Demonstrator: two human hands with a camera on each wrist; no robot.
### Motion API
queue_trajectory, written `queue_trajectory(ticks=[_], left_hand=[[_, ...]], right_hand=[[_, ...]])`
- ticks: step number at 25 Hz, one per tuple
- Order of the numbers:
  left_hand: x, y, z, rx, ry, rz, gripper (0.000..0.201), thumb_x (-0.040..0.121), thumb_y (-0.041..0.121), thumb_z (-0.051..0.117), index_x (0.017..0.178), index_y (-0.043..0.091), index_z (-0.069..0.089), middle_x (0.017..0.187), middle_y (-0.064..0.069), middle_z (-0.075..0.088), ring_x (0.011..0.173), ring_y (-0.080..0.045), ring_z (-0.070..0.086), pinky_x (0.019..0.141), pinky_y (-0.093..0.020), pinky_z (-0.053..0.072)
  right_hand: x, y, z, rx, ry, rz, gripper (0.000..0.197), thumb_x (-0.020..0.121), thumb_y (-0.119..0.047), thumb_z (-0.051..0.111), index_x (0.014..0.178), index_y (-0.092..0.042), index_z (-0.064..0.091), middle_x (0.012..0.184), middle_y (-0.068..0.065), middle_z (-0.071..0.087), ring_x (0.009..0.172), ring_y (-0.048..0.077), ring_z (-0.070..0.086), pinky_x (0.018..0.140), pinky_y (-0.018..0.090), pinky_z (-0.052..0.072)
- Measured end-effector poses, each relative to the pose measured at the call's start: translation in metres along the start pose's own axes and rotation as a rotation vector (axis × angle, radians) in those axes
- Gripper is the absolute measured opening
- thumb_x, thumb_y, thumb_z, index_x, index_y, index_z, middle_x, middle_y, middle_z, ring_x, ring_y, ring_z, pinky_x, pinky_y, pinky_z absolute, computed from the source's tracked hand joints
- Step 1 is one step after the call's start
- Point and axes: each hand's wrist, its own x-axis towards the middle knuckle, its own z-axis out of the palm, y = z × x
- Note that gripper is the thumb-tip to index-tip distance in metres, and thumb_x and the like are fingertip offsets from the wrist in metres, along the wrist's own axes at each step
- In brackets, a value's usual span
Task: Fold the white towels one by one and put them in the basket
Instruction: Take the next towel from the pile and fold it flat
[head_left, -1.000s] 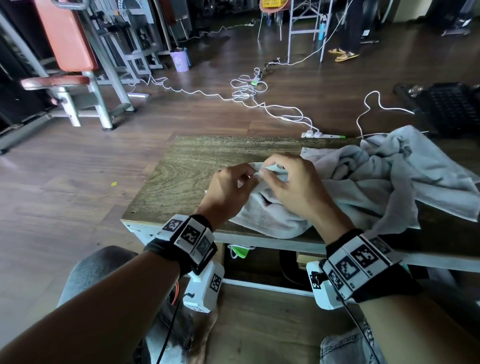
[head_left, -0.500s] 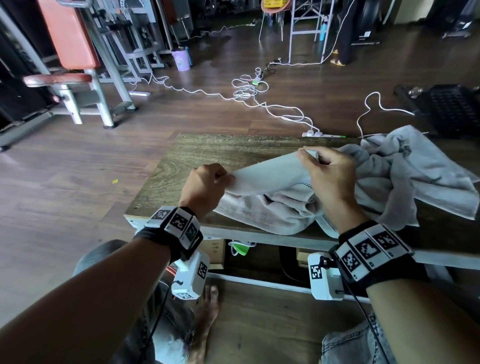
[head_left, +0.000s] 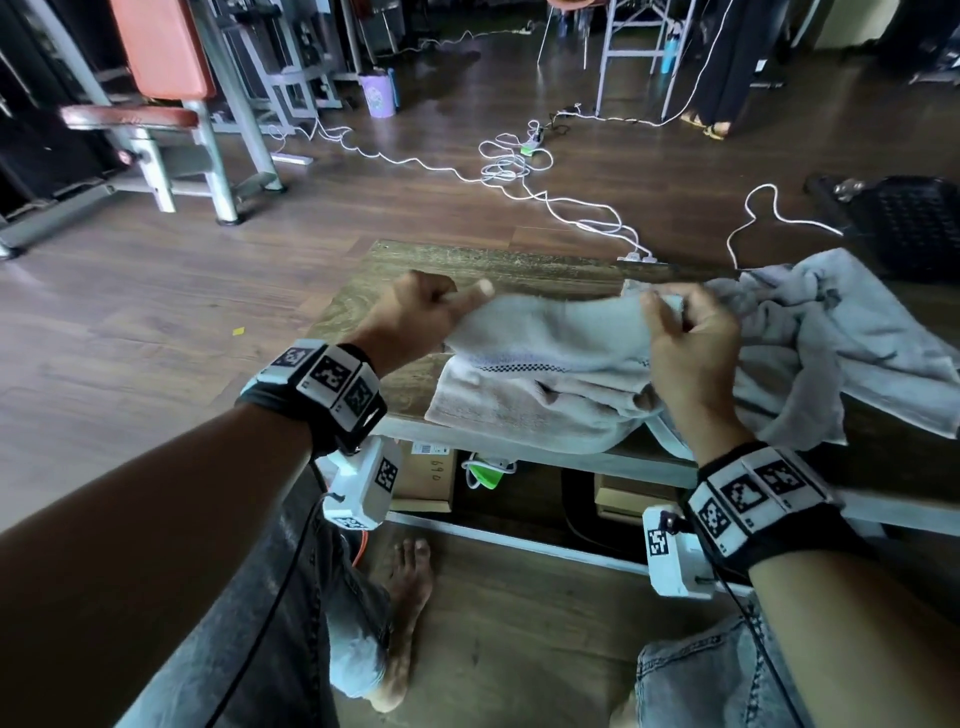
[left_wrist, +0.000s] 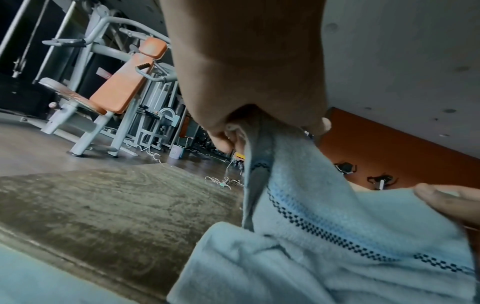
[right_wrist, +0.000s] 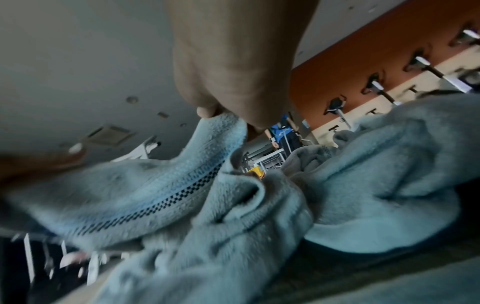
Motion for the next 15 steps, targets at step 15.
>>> queue_trajectory(ticks=[15], left_hand=[[-0.002, -0.038, 0.032, 0.169, -0.117, 0.010, 0.029, 0.086, 0.035, 0.069, 0.067, 0.013, 0.069, 0.057, 0.000, 0.056, 0.058, -0.021, 0.055, 0.051, -0.022, 0.040]], right_hand=[[-0.027, -0.002, -0.034, -0.462, -0.289, -0.057, 0.007, 0.083, -0.012, 0.078, 0.086, -0.006, 0.076, 0.081, 0.004, 0.074, 0.068, 0.008, 0.060, 0.062, 0.002, 0.037]])
